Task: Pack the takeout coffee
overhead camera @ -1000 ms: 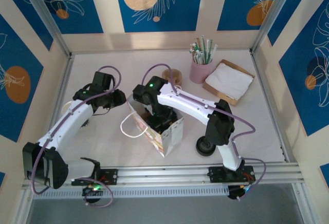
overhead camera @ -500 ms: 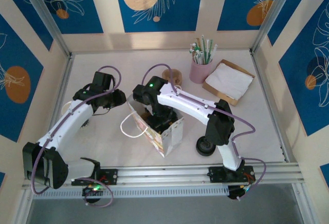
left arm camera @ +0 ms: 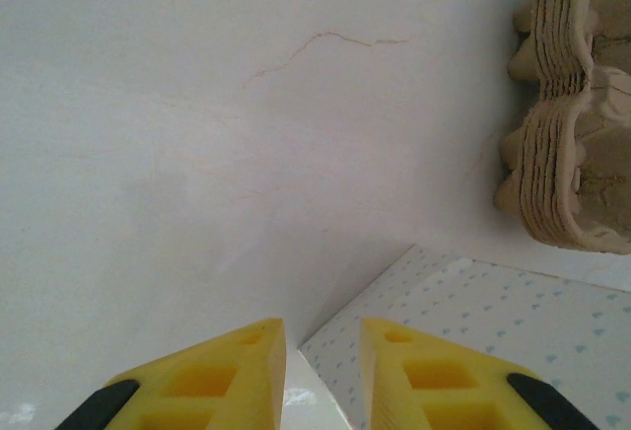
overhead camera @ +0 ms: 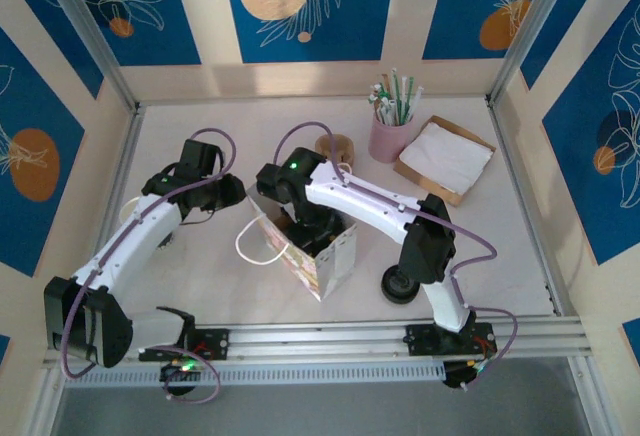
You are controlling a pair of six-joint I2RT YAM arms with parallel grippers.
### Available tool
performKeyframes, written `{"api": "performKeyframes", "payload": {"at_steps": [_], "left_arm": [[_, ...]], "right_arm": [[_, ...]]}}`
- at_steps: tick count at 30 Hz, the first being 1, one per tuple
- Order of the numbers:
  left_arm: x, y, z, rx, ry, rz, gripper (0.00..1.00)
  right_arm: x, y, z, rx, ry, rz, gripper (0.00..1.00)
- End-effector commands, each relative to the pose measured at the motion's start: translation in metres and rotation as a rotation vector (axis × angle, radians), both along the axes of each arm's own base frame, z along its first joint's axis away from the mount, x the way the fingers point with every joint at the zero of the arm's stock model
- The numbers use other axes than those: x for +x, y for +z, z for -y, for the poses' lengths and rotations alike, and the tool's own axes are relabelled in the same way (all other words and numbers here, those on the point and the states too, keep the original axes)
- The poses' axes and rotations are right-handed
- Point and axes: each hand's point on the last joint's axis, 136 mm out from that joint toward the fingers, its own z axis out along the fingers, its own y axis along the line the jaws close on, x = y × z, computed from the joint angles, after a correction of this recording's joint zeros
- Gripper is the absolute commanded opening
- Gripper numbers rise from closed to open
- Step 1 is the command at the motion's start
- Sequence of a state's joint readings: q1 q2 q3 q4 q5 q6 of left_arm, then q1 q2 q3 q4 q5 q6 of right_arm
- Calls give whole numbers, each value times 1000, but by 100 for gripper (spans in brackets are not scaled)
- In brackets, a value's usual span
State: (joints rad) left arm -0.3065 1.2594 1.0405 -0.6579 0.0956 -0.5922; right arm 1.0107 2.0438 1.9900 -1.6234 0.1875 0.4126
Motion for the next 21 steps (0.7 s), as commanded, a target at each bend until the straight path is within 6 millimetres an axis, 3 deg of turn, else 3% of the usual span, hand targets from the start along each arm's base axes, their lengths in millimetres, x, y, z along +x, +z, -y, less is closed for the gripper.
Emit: {"api": "performKeyframes", "payload": {"at_steps": [1, 8, 15, 21], "left_arm": [[-4, 3, 2, 6, -27, 18, 26], [-5, 4, 2, 8, -25, 19, 26], [-4, 3, 1, 10, -25, 19, 26], [-5, 5, 1, 10, -26, 22, 26]], "right_arm": [[-10, 15, 34, -144, -9, -17, 54], [-12, 27, 35, -112, -8, 10, 54], [-10, 64, 21, 33, 9, 97, 54], [-13, 86, 25, 97, 0, 142, 54]]}}
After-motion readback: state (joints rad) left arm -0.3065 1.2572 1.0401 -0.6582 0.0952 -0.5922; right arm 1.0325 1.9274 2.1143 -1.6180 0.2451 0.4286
